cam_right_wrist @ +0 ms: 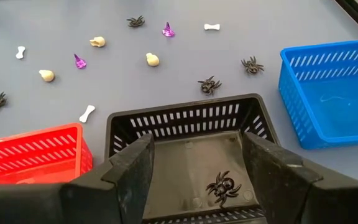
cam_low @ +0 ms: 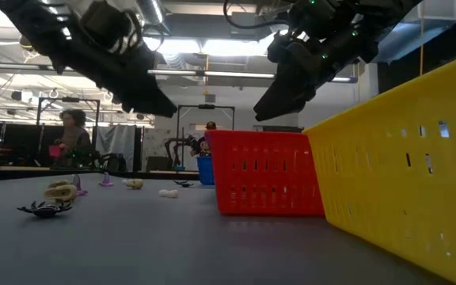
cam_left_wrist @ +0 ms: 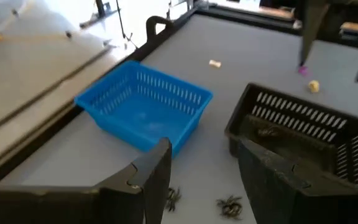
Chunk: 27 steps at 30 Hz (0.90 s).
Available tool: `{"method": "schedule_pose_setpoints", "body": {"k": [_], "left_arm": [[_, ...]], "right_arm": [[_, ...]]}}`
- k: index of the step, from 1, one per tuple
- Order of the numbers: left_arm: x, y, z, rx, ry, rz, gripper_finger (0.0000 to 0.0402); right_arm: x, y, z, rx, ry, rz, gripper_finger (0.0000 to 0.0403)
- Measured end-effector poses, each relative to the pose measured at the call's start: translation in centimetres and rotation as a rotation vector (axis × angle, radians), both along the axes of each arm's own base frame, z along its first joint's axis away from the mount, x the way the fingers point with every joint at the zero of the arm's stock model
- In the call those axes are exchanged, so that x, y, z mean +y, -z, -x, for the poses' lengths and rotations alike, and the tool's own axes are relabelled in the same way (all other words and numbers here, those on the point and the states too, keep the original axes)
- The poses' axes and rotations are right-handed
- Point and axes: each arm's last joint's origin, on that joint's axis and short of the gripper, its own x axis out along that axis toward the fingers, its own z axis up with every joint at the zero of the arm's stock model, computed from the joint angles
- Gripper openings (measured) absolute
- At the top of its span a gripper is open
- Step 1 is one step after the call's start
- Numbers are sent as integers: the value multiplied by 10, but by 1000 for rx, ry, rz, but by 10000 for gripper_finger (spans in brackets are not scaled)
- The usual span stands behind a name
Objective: Sort Halloween decoration
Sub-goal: Put the black spider toy into the black bin
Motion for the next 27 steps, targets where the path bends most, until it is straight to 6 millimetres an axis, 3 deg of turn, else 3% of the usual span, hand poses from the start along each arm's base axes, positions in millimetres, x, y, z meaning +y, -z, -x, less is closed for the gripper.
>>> {"method": "schedule_pose_setpoints", "body": {"k": [11, 18, 27], "left_arm": [[30, 30, -2, 128, -23, -21, 176], [35, 50, -15, 136, 88, -32, 176], [40, 78, -24, 159, 95, -15, 176]], "right_arm": [[0, 0, 0, 0, 0, 0, 241], [0, 0, 0, 0, 0, 0, 241], [0, 0, 0, 1, 0, 0, 241]]}}
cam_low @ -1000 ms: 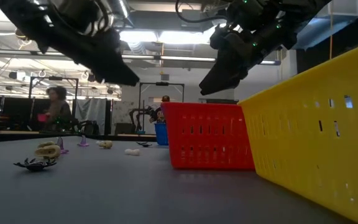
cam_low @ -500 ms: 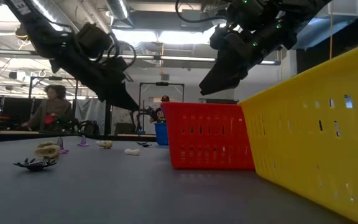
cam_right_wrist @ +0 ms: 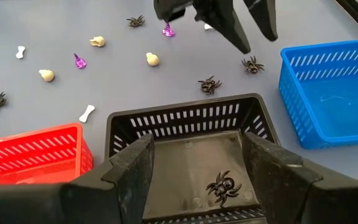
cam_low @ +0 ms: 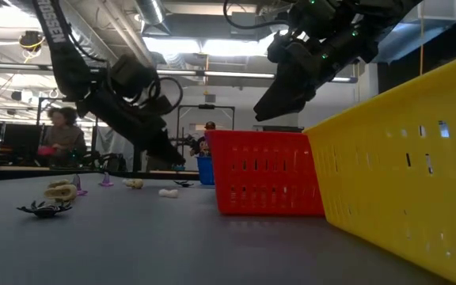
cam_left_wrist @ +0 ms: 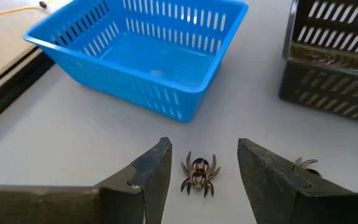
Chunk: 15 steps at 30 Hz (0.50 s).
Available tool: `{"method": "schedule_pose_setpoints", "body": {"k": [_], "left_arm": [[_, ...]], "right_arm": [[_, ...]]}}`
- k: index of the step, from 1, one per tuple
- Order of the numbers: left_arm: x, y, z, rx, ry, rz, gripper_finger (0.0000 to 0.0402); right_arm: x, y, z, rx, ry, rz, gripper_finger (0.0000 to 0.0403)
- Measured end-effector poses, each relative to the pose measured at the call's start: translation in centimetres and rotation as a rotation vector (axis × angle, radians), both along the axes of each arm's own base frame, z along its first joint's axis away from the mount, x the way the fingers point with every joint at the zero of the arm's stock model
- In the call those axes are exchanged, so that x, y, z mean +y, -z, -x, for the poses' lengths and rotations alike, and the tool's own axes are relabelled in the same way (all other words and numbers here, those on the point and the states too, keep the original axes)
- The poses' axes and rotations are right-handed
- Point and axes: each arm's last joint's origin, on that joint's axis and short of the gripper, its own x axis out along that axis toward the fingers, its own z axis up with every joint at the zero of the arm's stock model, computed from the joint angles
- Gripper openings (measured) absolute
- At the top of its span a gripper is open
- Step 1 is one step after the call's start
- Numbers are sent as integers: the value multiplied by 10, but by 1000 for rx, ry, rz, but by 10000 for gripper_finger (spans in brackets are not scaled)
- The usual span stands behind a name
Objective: Sort Halloween decoration
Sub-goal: Put the black spider toy into the black bin
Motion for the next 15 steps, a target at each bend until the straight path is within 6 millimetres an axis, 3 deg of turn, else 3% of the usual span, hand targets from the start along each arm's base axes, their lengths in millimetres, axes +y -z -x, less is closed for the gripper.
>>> {"method": "schedule_pose_setpoints", "body": {"k": [15], "left_arm": [[11, 27, -18, 43, -9, 21, 176]], "right_arm": [[0, 0, 0, 0, 0, 0, 241]]}}
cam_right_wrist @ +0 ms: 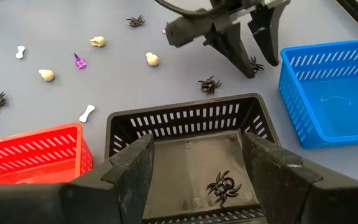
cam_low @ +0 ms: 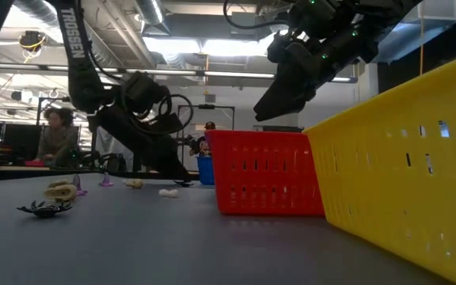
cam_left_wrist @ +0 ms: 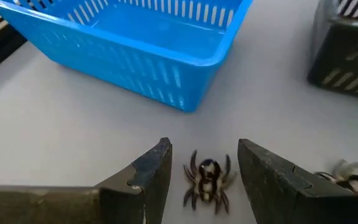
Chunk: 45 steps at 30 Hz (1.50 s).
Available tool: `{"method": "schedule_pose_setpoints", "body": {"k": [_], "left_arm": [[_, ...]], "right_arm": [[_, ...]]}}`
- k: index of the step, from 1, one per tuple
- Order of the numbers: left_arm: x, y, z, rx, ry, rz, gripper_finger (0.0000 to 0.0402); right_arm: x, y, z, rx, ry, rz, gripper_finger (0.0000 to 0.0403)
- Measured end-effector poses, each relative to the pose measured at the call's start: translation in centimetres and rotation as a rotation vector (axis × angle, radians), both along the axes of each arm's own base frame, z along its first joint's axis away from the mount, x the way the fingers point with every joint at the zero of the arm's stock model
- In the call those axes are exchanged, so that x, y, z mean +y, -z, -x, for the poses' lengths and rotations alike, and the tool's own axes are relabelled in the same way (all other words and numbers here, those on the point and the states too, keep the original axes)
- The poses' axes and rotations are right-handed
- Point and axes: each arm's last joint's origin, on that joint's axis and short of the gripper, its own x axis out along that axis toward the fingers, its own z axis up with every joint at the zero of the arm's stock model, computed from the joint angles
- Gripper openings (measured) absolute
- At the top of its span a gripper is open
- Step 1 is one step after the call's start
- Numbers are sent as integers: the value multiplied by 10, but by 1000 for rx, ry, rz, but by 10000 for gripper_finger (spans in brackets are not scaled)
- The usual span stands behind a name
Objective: Sort Halloween decoration
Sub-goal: Put the black spider toy into the black bin
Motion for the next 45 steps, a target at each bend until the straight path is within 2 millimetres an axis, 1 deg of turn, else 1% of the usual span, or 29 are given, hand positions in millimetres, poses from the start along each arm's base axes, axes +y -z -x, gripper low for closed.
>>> {"method": "schedule_pose_setpoints", "body": {"k": [5, 15, 27, 36, 45], "left_arm": [[3, 1, -3, 41, -17, 12, 176], [2, 2, -2, 39, -37, 57, 176], [0, 6, 1, 92, -42, 92, 176], [-4, -4, 7, 142, -30, 84, 176], [-4, -5, 7, 136, -24, 86, 176]], "right_arm": [[0, 0, 0, 0, 0, 0, 241], [0, 0, 0, 0, 0, 0, 241], [0, 0, 0, 1, 0, 0, 241], [0, 0, 0, 4, 0, -1, 241], [0, 0, 0, 4, 0, 0, 241]]}}
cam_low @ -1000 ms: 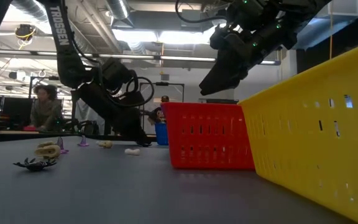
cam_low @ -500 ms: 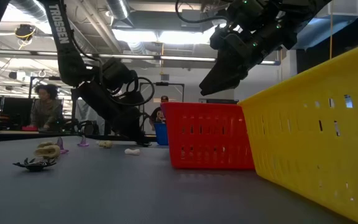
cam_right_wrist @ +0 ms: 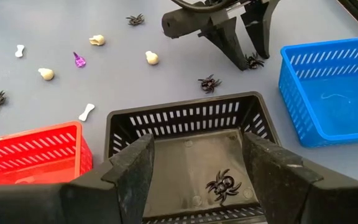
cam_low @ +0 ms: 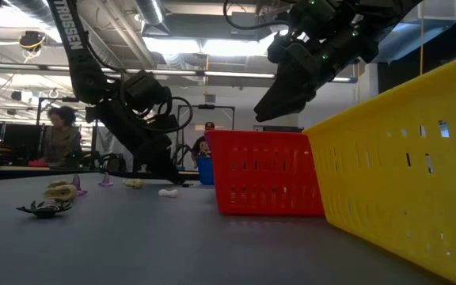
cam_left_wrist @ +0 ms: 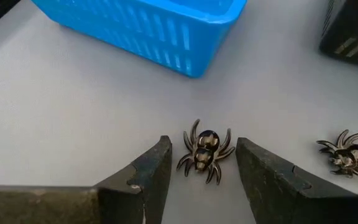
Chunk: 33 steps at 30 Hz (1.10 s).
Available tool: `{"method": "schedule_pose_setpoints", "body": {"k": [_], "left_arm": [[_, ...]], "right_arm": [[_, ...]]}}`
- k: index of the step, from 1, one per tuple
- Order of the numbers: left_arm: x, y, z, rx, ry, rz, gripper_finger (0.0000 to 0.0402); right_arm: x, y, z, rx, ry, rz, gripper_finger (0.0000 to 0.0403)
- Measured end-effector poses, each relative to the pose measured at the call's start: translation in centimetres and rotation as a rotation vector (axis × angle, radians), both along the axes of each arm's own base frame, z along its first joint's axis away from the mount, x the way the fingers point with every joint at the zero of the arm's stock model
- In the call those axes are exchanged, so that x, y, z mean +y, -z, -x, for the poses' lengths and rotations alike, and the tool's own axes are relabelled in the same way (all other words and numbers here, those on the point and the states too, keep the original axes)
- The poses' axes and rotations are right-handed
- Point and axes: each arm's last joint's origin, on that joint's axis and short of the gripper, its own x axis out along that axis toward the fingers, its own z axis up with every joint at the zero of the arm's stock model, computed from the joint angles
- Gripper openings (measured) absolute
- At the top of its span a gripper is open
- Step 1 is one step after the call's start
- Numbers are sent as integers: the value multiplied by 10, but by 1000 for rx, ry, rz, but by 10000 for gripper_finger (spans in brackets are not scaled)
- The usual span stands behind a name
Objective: Sort Halloween decoration
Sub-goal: Put the black spider toy into the black bin
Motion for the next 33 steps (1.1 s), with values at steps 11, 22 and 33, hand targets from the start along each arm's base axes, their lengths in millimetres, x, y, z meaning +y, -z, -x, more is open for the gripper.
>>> {"method": "schedule_pose_setpoints", "body": {"k": [11, 22, 33], "left_arm": [[0, 0, 0, 0, 4, 3, 127], [0, 0, 0, -1, 4, 3, 80], [0, -1, -1, -11, 2, -4, 76]], "right_arm": [[0, 0, 0, 1, 0, 0, 241], [0, 0, 0, 1, 0, 0, 241], [0, 0, 0, 0, 0, 0, 241]]}}
